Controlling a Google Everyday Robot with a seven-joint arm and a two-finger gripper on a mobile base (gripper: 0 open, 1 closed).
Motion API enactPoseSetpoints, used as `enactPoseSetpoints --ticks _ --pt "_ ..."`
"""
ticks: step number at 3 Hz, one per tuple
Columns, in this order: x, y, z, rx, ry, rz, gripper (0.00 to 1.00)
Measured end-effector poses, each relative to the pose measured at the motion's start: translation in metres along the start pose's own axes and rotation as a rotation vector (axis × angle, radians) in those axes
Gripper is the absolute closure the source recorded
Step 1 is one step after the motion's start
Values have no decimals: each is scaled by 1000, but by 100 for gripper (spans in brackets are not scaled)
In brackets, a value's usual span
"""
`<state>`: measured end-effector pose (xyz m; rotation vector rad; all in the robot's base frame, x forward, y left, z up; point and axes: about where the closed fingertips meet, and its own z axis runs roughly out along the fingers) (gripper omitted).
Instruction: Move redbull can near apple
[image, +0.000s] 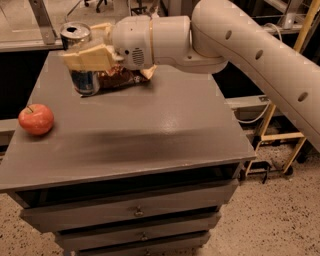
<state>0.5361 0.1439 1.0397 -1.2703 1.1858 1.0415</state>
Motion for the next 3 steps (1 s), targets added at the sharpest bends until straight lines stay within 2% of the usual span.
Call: enactPoseSetpoints --ticks 2,3 --pt "68 -10 44 -9 57 54 100" --pt "86 -13 57 -8 71 64 100"
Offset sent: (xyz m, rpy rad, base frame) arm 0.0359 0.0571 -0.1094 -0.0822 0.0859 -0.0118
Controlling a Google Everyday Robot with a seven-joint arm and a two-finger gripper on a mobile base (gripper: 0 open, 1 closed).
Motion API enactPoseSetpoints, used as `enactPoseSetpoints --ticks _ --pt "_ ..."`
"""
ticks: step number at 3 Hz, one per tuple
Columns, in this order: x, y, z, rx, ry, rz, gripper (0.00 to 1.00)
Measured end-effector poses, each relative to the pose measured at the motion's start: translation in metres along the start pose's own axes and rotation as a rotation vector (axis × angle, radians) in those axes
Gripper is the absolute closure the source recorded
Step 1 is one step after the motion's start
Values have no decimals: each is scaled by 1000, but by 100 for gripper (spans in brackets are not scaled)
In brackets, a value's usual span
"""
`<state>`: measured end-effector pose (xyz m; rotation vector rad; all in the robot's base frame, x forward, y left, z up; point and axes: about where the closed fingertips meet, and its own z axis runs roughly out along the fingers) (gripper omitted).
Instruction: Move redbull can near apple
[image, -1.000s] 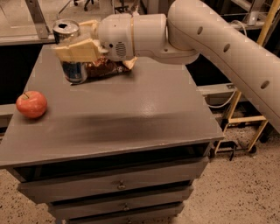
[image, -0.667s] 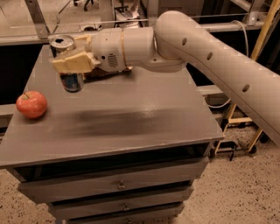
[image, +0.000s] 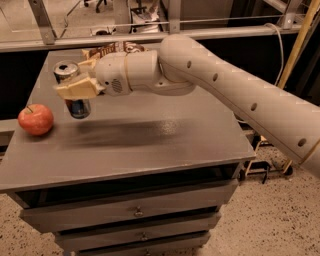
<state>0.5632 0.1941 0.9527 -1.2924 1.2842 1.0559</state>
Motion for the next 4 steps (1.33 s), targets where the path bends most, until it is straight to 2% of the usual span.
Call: enactPoseSetpoints --ticks 1,2,3,4 --pt "13 -1 16 -15 8 11 100" --pt "27 1 32 -9 -4 46 82" --pt "34 4 46 -3 -14 63 59" --pt "39 6 53 5 -26 73 27"
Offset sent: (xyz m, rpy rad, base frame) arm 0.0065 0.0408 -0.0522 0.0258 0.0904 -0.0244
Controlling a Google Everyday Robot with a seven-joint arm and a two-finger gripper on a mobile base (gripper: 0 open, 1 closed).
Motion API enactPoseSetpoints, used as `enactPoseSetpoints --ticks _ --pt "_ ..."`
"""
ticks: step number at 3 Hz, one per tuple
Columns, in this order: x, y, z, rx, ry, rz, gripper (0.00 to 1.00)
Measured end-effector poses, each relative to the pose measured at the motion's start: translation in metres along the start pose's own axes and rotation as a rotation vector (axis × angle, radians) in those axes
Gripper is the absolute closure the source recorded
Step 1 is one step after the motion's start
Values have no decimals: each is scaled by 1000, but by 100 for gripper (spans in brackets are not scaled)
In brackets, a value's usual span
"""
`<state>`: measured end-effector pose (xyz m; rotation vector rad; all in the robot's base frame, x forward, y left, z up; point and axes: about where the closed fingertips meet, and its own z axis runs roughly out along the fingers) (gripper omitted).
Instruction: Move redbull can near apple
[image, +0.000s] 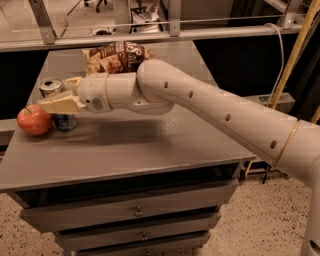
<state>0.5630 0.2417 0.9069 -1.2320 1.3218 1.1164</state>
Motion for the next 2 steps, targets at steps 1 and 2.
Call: enactPoseSetpoints --ticks 1,2 --pt "-2 -4 -10 19 -9 2 4" --pt "-22 -8 -47 79 -8 -37 0"
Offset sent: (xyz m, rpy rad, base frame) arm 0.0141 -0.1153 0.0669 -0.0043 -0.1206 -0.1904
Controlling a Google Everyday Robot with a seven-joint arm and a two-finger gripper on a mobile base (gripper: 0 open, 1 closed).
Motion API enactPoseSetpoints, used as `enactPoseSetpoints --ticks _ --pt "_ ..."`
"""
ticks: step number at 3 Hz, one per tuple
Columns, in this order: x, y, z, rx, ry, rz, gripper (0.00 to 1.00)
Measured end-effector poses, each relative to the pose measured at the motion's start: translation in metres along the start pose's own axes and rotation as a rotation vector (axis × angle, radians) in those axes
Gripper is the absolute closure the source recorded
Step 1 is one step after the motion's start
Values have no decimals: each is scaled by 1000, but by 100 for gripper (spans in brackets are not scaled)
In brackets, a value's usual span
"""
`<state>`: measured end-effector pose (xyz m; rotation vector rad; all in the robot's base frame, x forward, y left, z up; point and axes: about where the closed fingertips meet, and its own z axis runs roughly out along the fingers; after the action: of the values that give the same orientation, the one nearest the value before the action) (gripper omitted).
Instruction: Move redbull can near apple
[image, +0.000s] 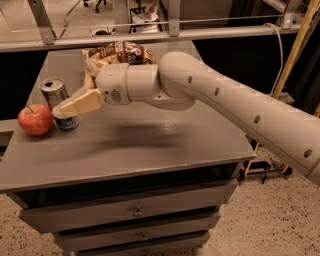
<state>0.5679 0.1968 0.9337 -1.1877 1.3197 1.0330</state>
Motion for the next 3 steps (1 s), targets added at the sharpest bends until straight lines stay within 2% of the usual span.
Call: enactPoseSetpoints --ticks 2,3 --pt "-36 -11 -85 125 52 -85 0" --pt "-37 -14 -122 187 35 -97 0"
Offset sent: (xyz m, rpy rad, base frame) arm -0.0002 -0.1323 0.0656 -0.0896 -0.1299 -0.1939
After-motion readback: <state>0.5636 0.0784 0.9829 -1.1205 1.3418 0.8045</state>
